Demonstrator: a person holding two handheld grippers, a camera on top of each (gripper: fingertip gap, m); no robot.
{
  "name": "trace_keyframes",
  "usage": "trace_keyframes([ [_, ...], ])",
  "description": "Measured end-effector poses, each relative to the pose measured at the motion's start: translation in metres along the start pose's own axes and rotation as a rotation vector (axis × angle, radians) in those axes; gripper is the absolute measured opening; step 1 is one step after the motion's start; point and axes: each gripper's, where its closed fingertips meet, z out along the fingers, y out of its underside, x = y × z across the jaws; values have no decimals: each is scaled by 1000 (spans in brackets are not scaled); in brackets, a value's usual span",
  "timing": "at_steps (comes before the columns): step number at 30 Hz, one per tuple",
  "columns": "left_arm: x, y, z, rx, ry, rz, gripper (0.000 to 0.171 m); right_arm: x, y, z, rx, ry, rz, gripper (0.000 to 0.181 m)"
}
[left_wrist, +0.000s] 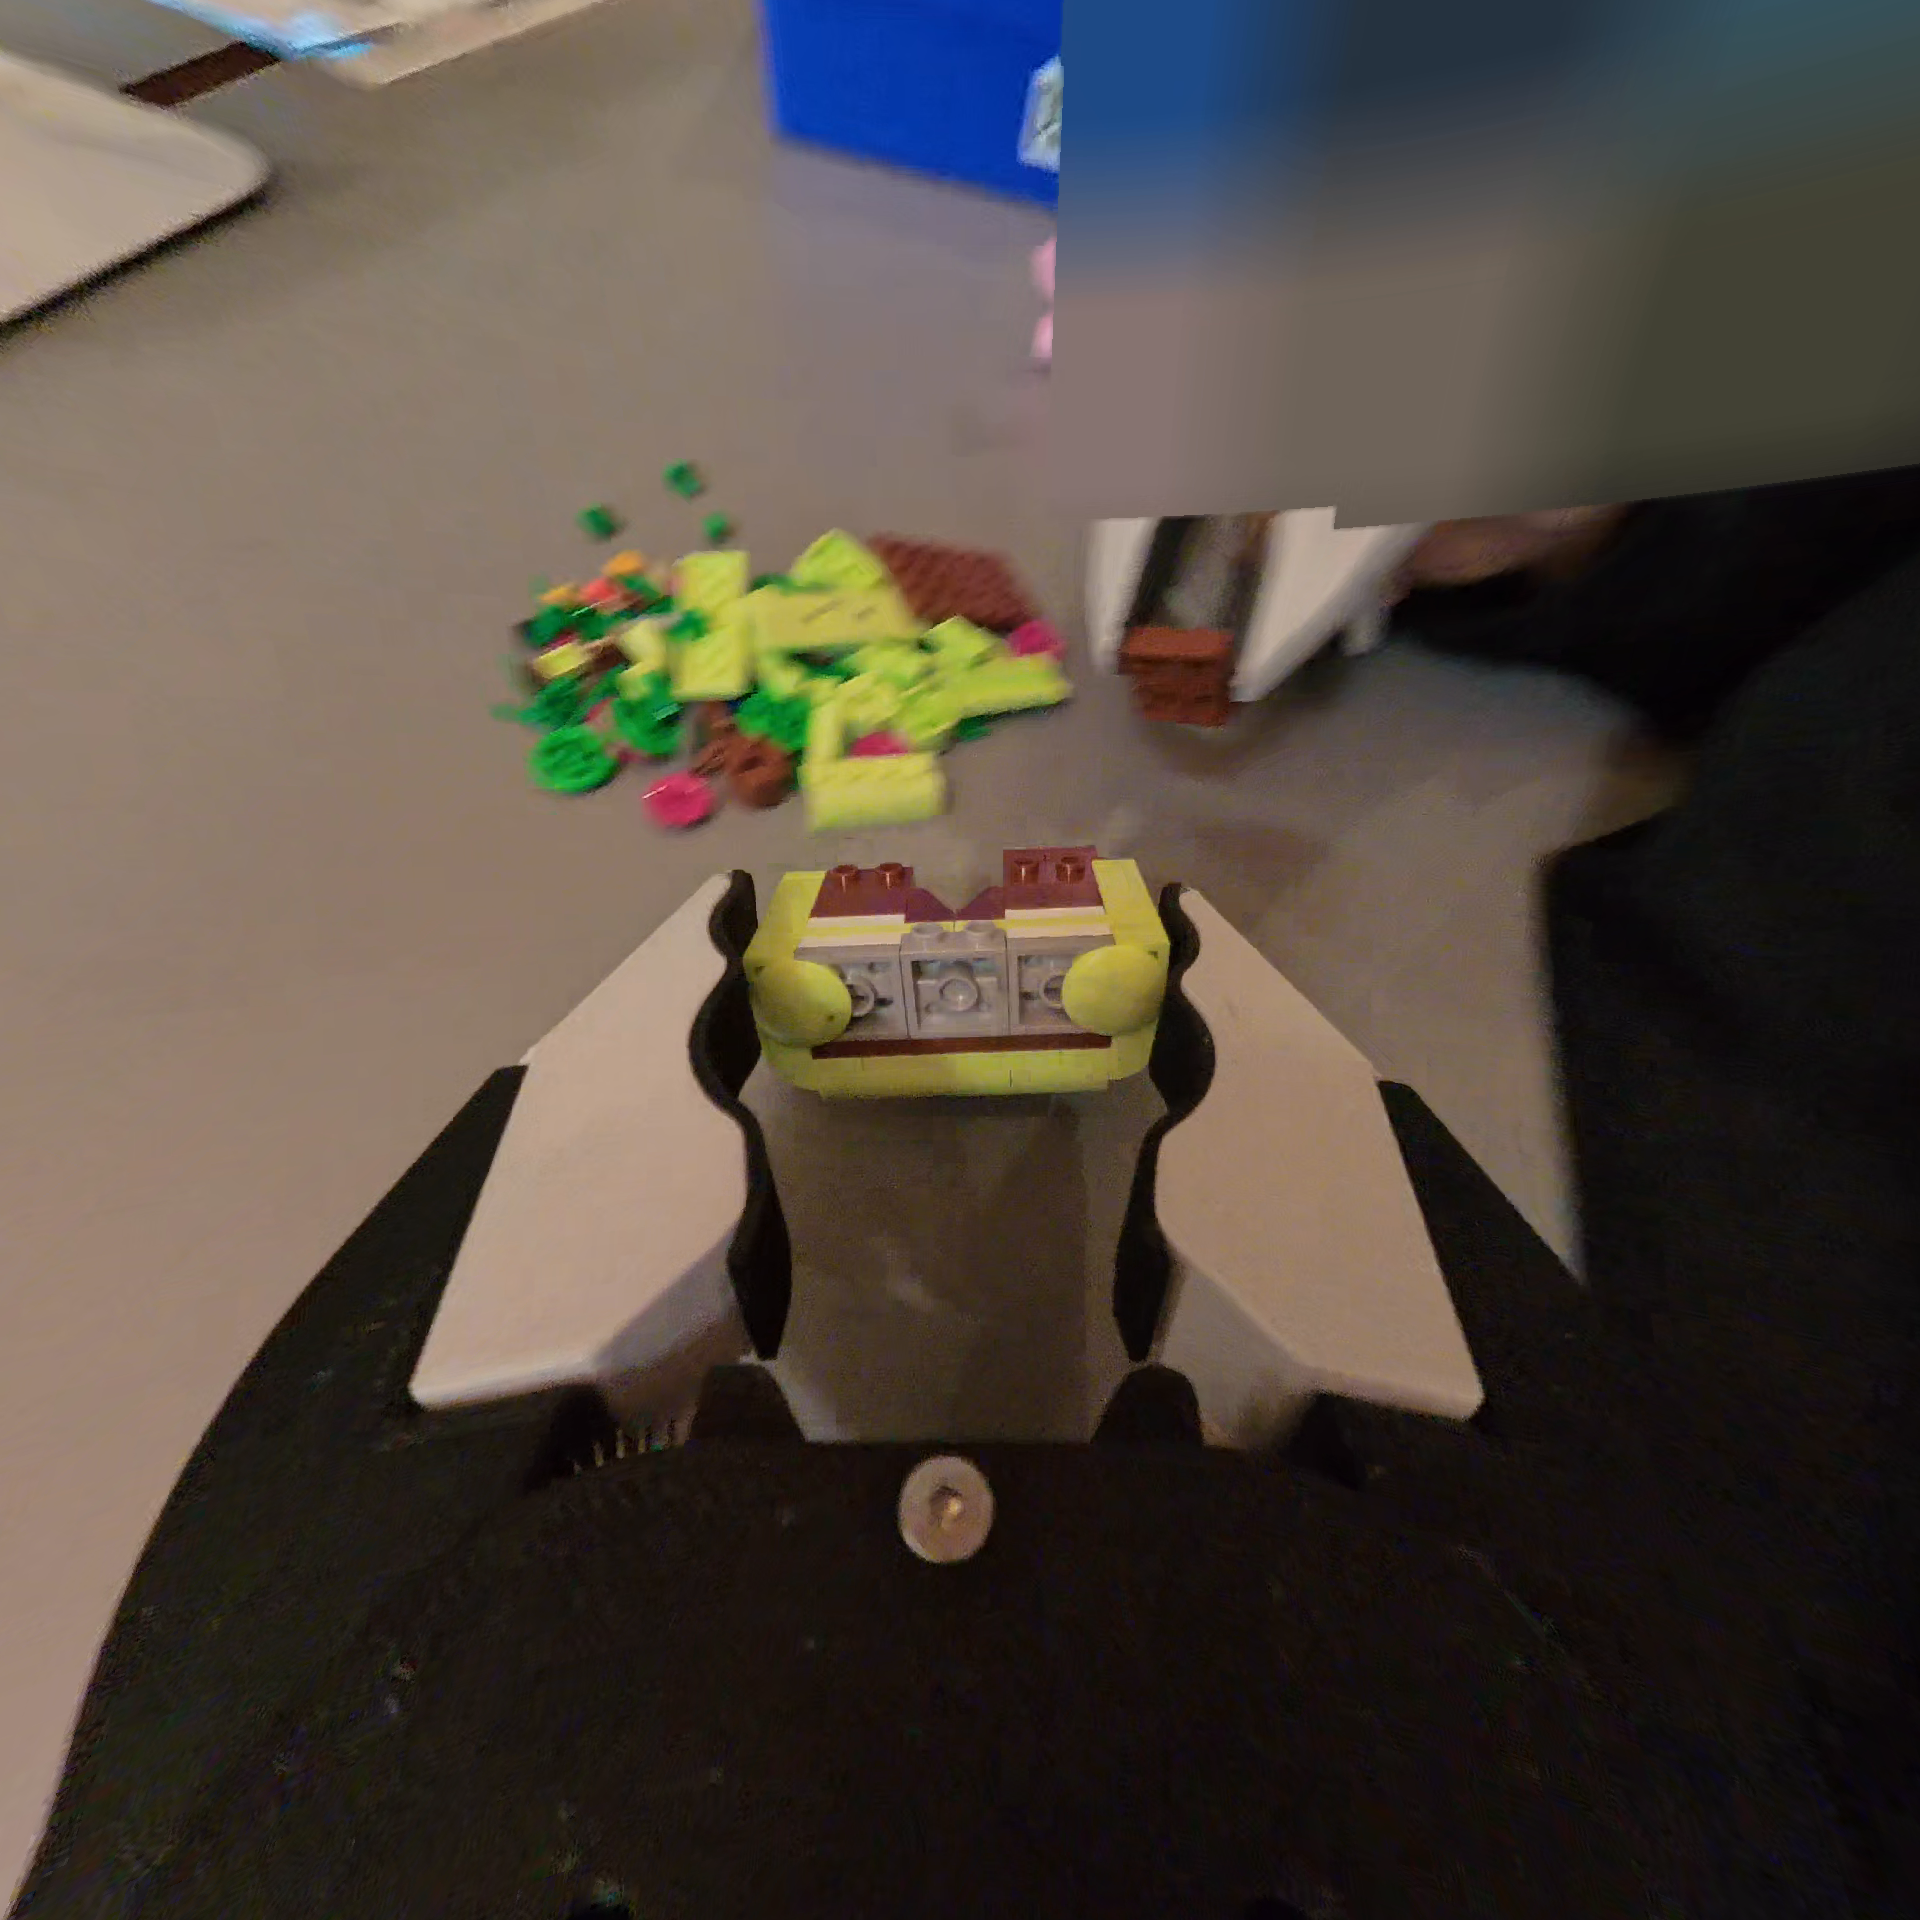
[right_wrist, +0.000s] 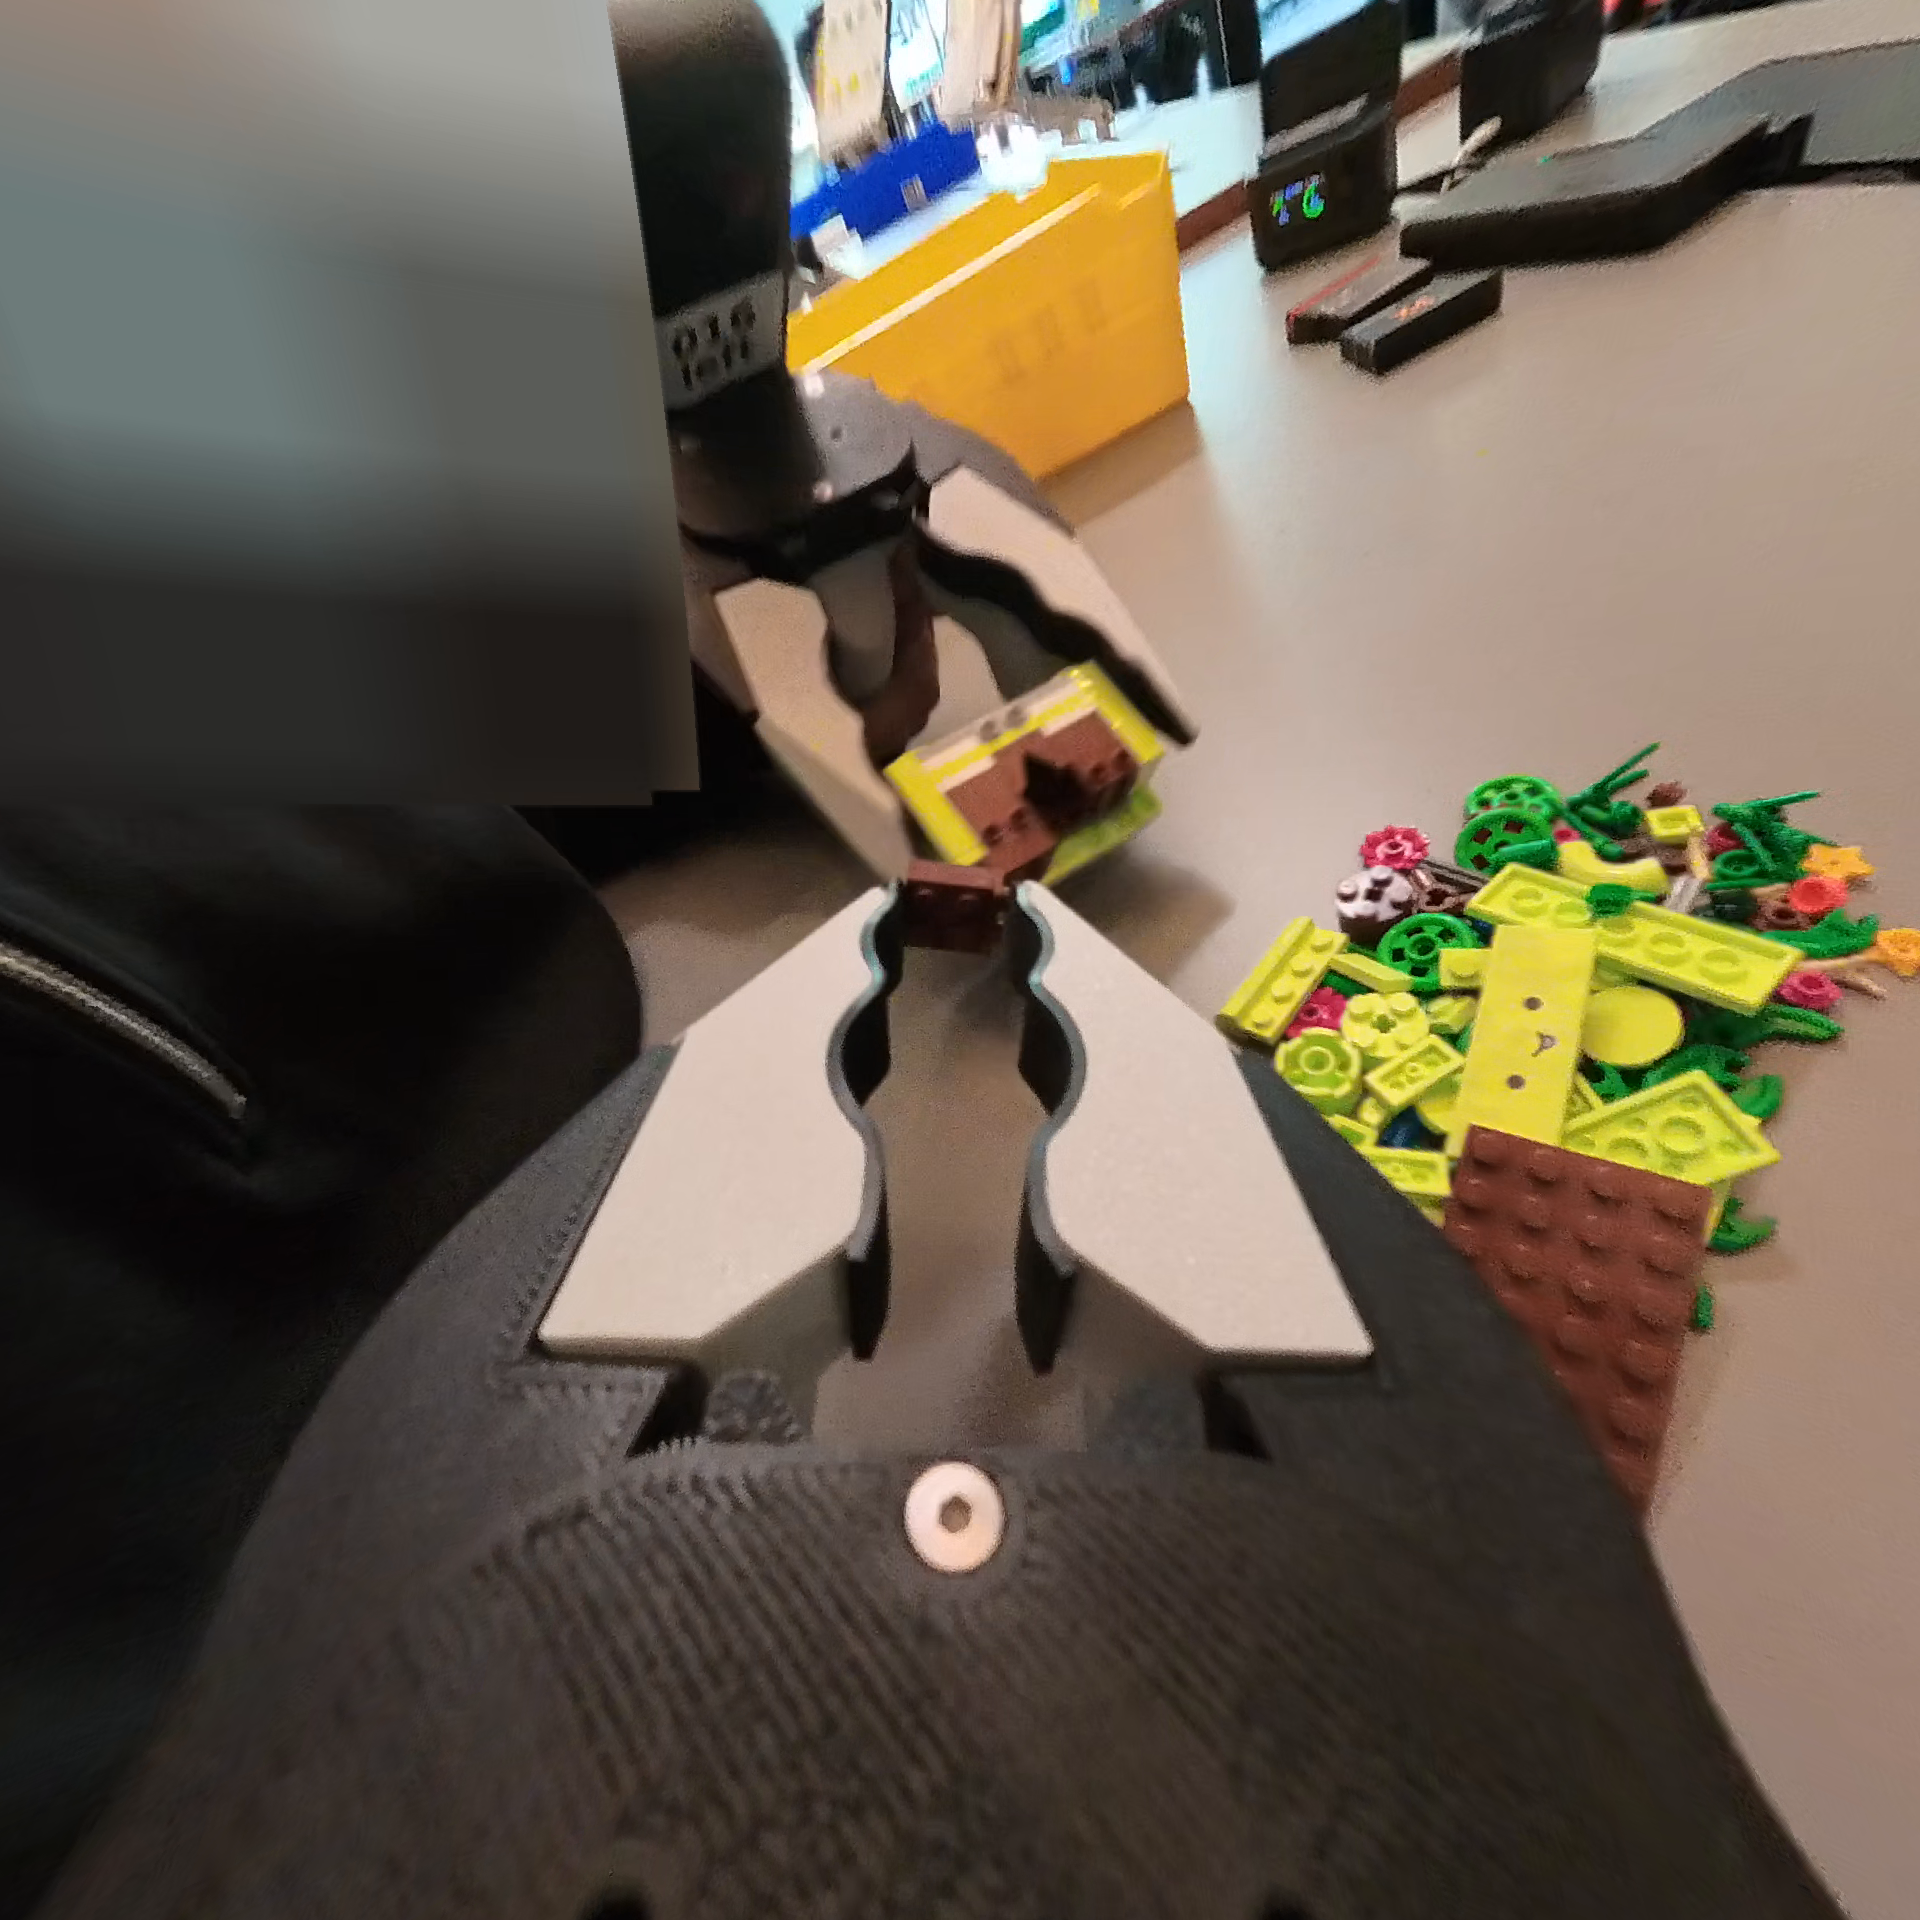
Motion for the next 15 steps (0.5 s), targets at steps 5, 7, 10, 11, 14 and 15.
trace_keyframes([
  [5,-44,23,-7,-117,-197,-54,74,1,14,11,-105,65,-76,18],
  [7,-42,26,-6,-134,-173,-74,74,7,23,13,-171,121,-135,18],
  [10,-41,24,-6,-119,-172,-65,84,17,37,15,-276,229,-264,19],
  [11,-40,18,-7,-85,-175,-58,90,18,38,15,-283,247,-295,19],
  [14,-35,-8,-15,55,-169,-33,95,17,31,15,-245,258,-323,19],
  [15,-30,-18,-19,114,-159,-10,94,15,26,13,-211,249,-313,19],
])
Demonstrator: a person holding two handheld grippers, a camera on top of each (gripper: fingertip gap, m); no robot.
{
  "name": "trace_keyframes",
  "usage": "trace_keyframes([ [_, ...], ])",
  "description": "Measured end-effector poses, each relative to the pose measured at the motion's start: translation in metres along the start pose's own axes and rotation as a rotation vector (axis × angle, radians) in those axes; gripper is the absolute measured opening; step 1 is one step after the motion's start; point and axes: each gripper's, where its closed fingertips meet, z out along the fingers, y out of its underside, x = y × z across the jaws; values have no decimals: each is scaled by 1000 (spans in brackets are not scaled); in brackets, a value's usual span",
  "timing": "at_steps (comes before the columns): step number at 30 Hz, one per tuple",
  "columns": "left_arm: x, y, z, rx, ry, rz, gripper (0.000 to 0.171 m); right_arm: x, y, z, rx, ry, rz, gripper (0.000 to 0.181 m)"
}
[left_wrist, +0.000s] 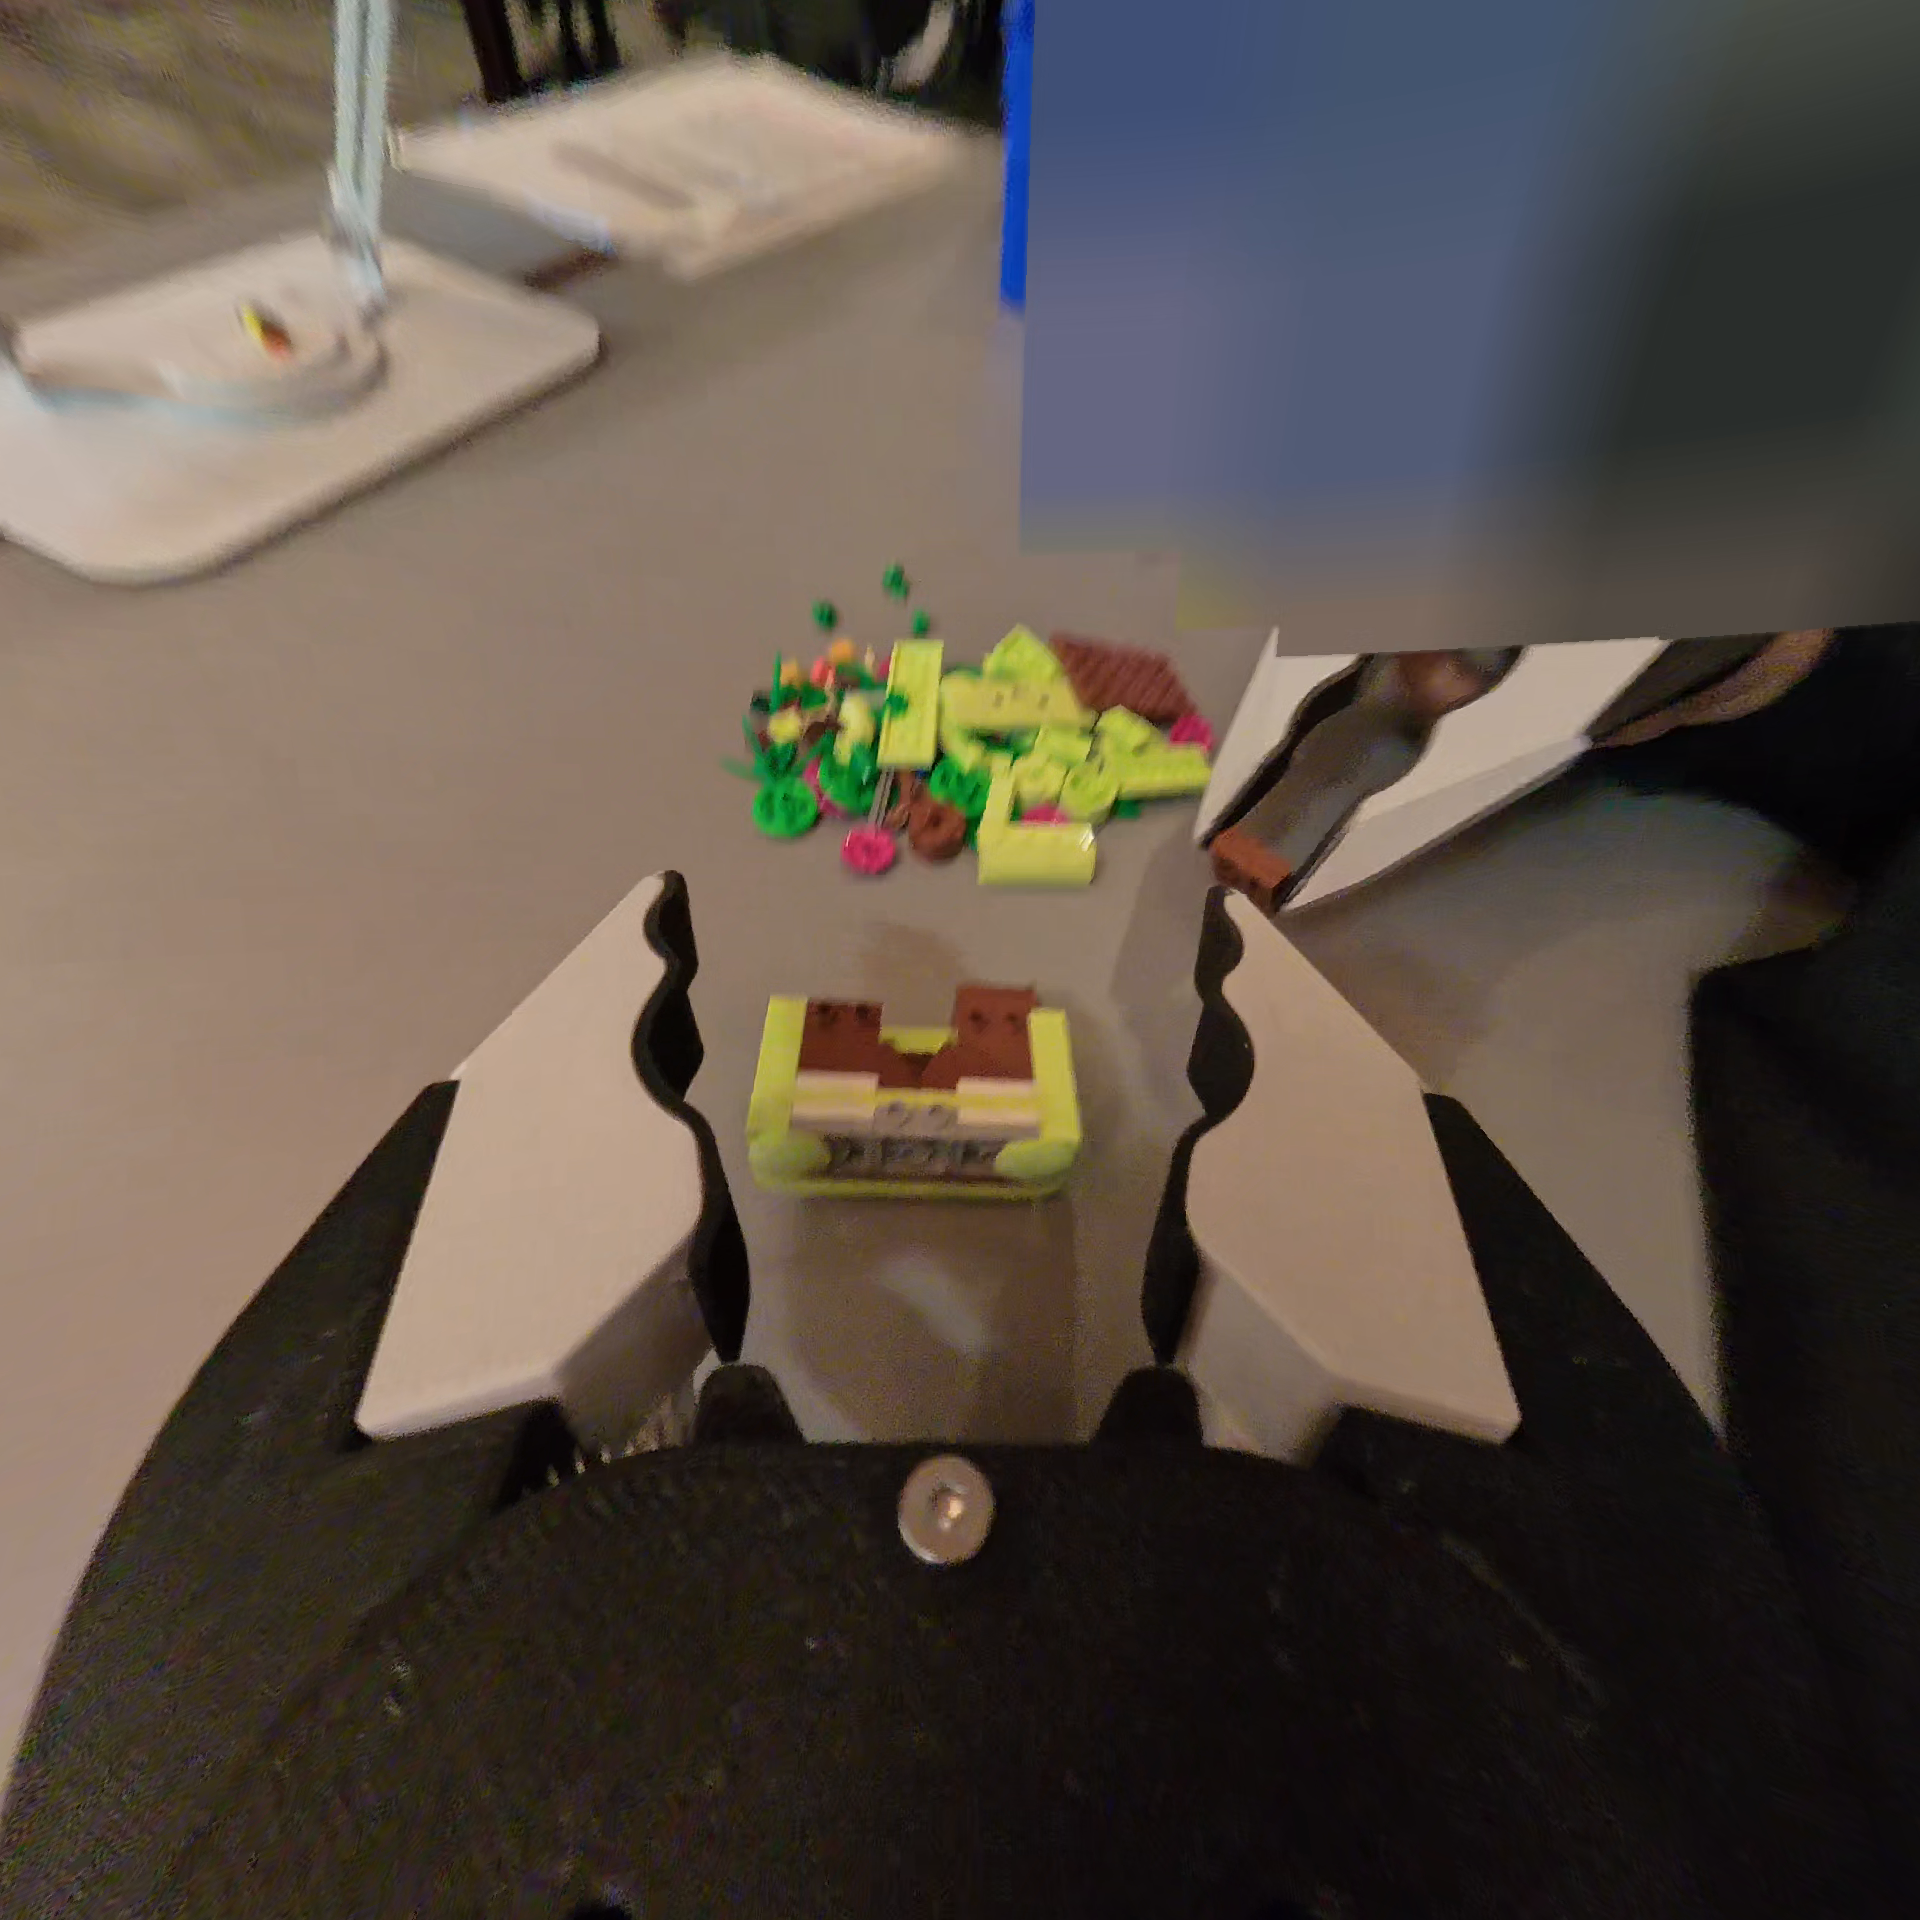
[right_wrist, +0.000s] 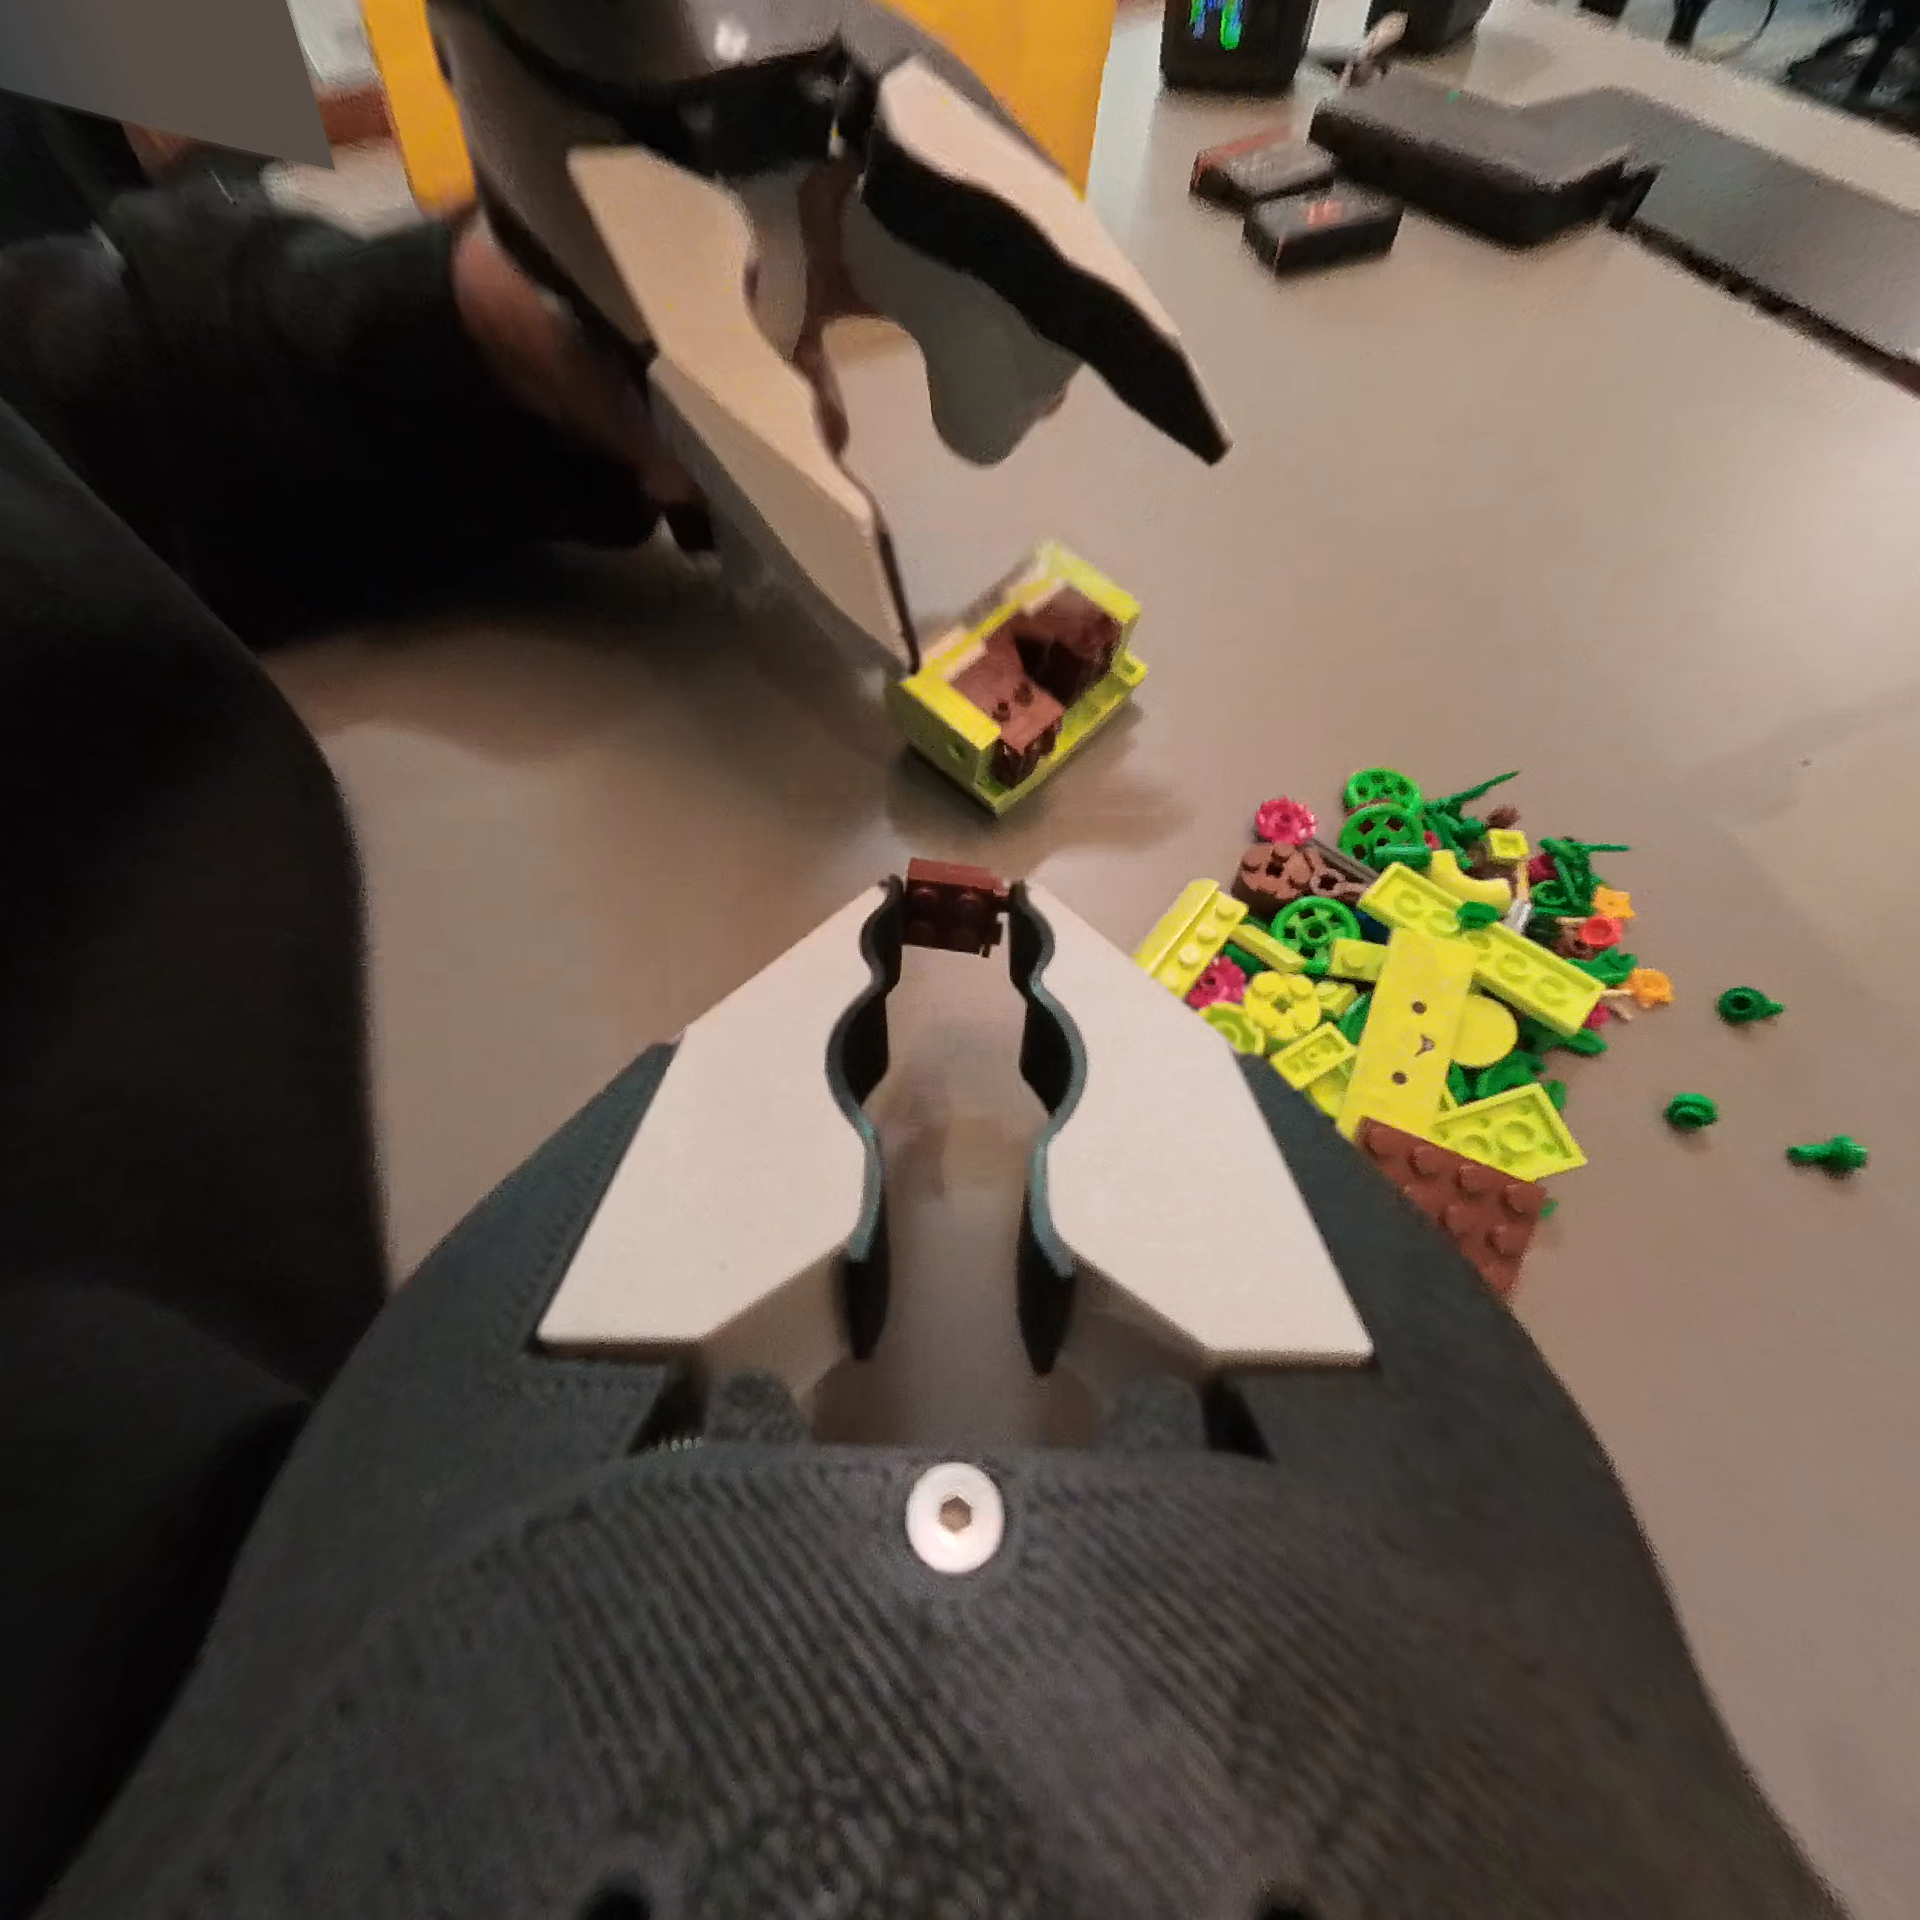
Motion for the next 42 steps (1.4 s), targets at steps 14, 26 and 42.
trace_keyframes([
  [14,100,-33,-12,283,210,402,34,-37,-52,-36,309,-786,837,18],
  [26,98,-32,-14,274,250,339,11,-37,-54,-38,328,-840,893,34],
  [42,87,-48,-13,309,565,-332,11,-21,-65,-46,473,-392,338,28],
])
